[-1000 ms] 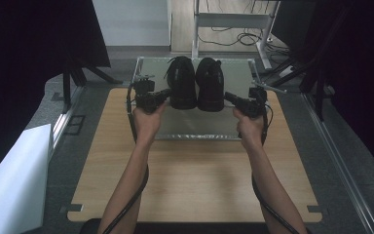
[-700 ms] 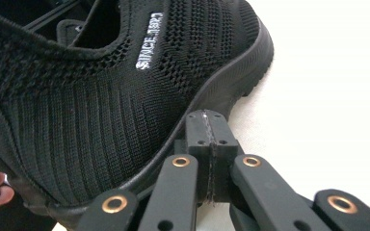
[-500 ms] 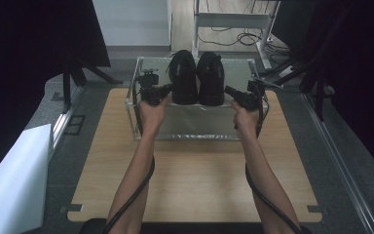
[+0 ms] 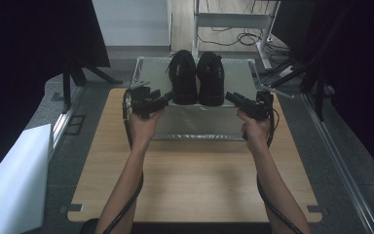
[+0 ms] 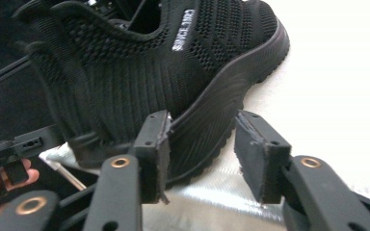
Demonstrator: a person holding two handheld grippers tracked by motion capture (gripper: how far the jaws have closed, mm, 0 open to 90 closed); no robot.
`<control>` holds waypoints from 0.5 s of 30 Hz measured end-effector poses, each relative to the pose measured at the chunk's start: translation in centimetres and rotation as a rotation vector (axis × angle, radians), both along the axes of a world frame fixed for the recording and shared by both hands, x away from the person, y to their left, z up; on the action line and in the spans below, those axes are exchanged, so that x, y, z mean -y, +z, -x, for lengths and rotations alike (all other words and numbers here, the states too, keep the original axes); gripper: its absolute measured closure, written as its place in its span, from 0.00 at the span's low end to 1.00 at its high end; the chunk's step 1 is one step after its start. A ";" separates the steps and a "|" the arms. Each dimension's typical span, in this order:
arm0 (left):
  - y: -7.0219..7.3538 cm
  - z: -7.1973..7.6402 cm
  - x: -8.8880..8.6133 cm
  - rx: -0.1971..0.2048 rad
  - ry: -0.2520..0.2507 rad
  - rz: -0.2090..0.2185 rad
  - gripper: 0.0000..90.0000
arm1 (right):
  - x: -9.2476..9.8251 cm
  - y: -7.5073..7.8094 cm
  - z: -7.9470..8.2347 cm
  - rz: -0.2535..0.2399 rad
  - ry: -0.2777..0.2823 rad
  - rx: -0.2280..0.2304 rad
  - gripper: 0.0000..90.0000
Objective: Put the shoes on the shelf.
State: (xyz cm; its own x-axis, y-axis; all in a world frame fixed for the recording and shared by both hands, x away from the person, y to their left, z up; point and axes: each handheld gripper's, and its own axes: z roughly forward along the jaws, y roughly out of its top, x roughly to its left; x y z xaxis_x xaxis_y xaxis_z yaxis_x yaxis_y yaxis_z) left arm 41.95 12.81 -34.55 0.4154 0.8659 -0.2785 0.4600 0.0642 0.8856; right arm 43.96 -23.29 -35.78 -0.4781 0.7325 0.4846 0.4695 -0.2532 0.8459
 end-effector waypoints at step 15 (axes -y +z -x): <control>-1.7 3.7 -1.0 0.016 -0.054 -0.062 0.22 | 1.1 -0.8 3.3 0.137 0.076 0.096 0.40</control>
State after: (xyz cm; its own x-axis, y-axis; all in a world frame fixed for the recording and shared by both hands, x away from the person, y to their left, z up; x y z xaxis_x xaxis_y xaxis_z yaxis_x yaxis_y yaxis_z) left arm 38.24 13.82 -36.23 0.4657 0.8576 -0.2181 0.4471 -0.0154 0.8943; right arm 40.67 -24.36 -36.61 -0.5738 0.7487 0.3318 0.3982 -0.0990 0.9120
